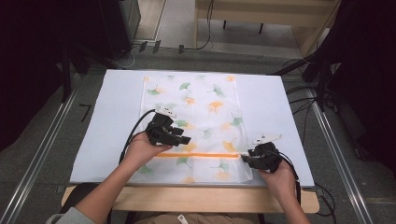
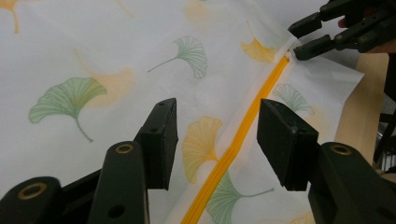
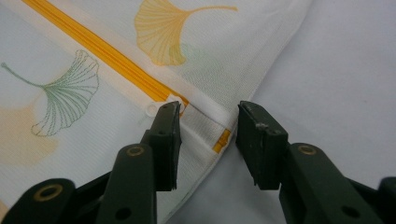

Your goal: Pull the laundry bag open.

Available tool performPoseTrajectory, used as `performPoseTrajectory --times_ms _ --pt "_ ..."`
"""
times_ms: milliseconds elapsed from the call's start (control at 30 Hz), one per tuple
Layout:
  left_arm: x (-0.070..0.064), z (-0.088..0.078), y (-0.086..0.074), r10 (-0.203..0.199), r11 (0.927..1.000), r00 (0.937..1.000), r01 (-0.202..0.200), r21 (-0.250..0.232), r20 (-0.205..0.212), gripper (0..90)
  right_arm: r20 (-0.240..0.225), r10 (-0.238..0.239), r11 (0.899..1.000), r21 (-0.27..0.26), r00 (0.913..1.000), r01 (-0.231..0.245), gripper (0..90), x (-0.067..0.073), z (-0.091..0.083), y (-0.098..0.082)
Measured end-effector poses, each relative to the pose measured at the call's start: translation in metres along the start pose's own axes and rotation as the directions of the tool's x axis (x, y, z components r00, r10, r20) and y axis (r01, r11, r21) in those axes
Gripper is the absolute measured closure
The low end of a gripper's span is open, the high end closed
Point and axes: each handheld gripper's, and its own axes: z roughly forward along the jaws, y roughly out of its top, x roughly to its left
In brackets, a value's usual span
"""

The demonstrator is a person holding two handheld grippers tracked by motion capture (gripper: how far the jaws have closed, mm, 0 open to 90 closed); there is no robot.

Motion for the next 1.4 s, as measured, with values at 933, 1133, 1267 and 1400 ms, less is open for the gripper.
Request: performPoseTrajectory --times_ms 933,1133,1267,1400 --pt "-0.034 0.029 0.004 0.068 0.9977 0.9932 -0.067 -0.009 0.095 61.6 -0.108 0.096 0.994 -0.048 0.9894 -0.102 84.5 -0.001 -0.018 0.014" --pt "-0.049 0.041 0.008 0.092 0.9957 0.9885 -0.09 -0.022 0.12 66.3 -0.118 0.091 0.993 -0.068 0.9888 -0.099 84.5 0.0 -0.022 0.016" --pt "-0.057 0.05 0.011 0.119 0.9929 0.9865 -0.119 -0.008 0.113 66.6 -0.12 0.092 0.992 -0.07 0.9885 -0.101 84.5 0.0 -0.023 0.017" --pt "-0.061 0.06 0.013 0.093 0.9956 0.9866 -0.094 -0.003 0.133 69.6 -0.12 0.088 0.992 -0.075 0.9889 -0.097 84.3 0.0 -0.024 0.017"
